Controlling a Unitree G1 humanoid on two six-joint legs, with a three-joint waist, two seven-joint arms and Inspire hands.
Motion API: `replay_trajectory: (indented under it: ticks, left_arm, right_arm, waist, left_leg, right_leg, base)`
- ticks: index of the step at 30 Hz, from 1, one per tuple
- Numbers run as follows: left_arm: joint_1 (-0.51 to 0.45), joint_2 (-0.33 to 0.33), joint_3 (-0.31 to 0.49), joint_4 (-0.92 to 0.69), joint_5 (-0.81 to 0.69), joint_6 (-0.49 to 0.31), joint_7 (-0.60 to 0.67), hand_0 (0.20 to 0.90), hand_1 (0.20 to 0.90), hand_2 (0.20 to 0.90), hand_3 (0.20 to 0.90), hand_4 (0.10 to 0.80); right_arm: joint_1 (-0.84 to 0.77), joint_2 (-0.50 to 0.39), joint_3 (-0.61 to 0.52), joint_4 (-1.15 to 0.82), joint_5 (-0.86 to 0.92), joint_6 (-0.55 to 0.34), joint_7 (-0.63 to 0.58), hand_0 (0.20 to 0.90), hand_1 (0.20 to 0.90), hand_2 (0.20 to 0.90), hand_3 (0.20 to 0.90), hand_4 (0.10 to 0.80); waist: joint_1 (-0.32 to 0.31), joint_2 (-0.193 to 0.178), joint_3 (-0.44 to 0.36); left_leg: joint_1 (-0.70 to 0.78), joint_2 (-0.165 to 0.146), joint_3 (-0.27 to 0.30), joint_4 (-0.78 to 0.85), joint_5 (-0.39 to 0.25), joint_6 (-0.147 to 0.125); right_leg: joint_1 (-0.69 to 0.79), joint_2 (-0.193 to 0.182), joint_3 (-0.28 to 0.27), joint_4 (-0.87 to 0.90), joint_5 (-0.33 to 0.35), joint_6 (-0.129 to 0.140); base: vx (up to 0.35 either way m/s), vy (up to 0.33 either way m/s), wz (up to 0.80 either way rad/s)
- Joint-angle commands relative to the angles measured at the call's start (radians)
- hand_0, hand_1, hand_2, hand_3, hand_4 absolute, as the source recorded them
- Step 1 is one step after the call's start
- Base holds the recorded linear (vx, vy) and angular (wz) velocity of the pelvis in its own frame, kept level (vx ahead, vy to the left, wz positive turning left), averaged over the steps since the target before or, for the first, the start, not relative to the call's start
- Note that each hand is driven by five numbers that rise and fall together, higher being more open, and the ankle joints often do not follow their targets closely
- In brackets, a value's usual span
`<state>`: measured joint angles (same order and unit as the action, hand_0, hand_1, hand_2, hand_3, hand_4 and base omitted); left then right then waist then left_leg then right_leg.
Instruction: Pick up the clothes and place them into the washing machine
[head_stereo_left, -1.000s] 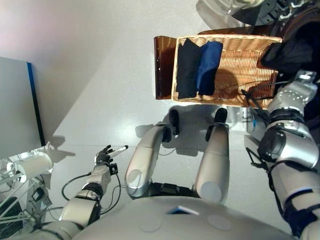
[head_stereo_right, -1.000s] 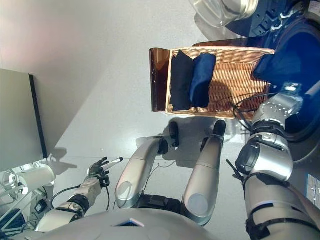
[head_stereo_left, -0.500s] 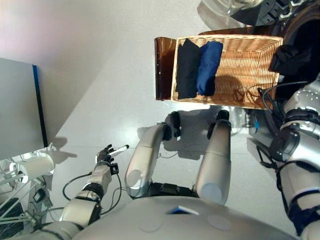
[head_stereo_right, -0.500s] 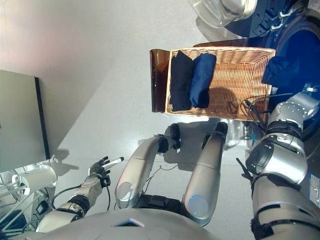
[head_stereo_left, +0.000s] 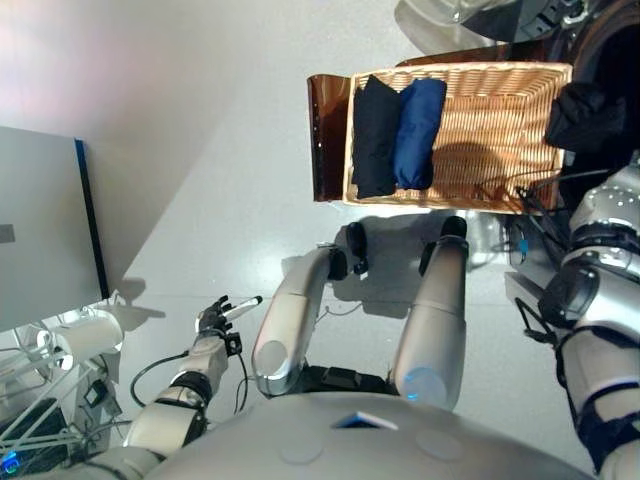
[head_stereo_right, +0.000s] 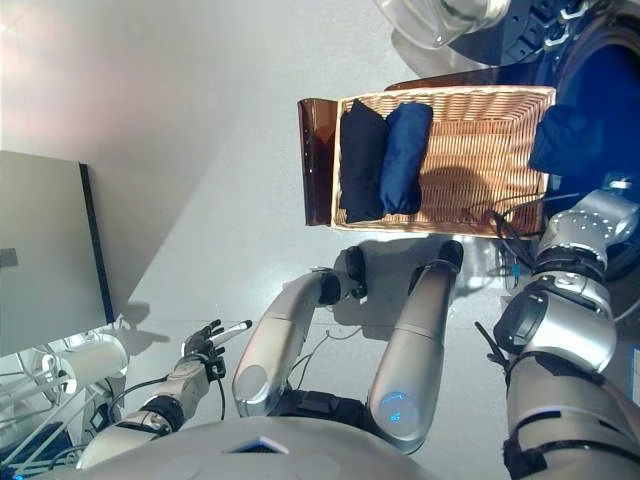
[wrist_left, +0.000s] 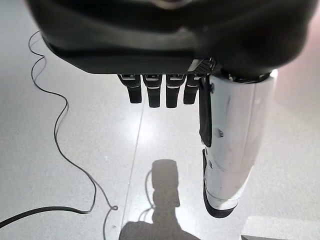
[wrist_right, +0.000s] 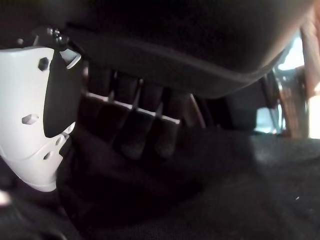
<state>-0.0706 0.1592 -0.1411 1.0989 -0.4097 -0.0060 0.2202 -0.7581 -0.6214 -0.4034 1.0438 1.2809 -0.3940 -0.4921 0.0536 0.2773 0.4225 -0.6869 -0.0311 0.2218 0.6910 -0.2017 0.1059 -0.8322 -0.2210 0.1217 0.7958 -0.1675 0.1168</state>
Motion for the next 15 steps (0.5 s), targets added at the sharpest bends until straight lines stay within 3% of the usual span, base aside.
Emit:
replay_trajectory:
  ticks: [1,9,15]
  left_arm:
    - [0.072,0.075,-0.011,0.057,-0.008,-0.004,0.053,0.9,0.9,0.9,0.9,0.8]
    - [0.067,0.089,0.013,0.074,0.007,-0.003,0.045,0.9,0.9,0.9,0.9,0.8]
    - [0.068,0.095,0.025,0.074,0.033,-0.009,0.037,0.9,0.9,0.9,0.9,0.8]
  right_arm:
    - [0.045,-0.044,0.07,-0.071,-0.106,0.017,0.091,0.2,0.2,0.2,0.2,0.3]
    - [0.092,0.047,0.219,-0.088,-0.298,0.115,0.132,0.2,0.2,0.2,0.2,0.3]
    - [0.116,0.045,0.292,-0.121,-0.453,0.167,0.128,0.2,0.2,0.2,0.2,0.3]
  waist:
    - [-0.013,-0.03,-0.064]
    - [-0.016,-0.055,-0.058]
    - [-0.021,-0.068,-0.055]
  left_leg:
    - [-0.001,0.012,-0.029,-0.05,0.019,-0.112]
    - [0.007,0.017,-0.026,-0.064,0.031,-0.113]
    - [0.008,0.019,-0.023,-0.079,0.044,-0.113]
  right_leg:
    - [0.076,-0.006,0.002,0.007,-0.103,-0.04]
    - [0.082,0.001,0.0,-0.01,-0.081,-0.045]
    - [0.085,0.005,-0.001,-0.03,-0.065,-0.047]
  base:
    - [0.0,-0.016,-0.04]
    - [0.0,0.0,0.0]
    - [-0.012,-0.002,0.0]
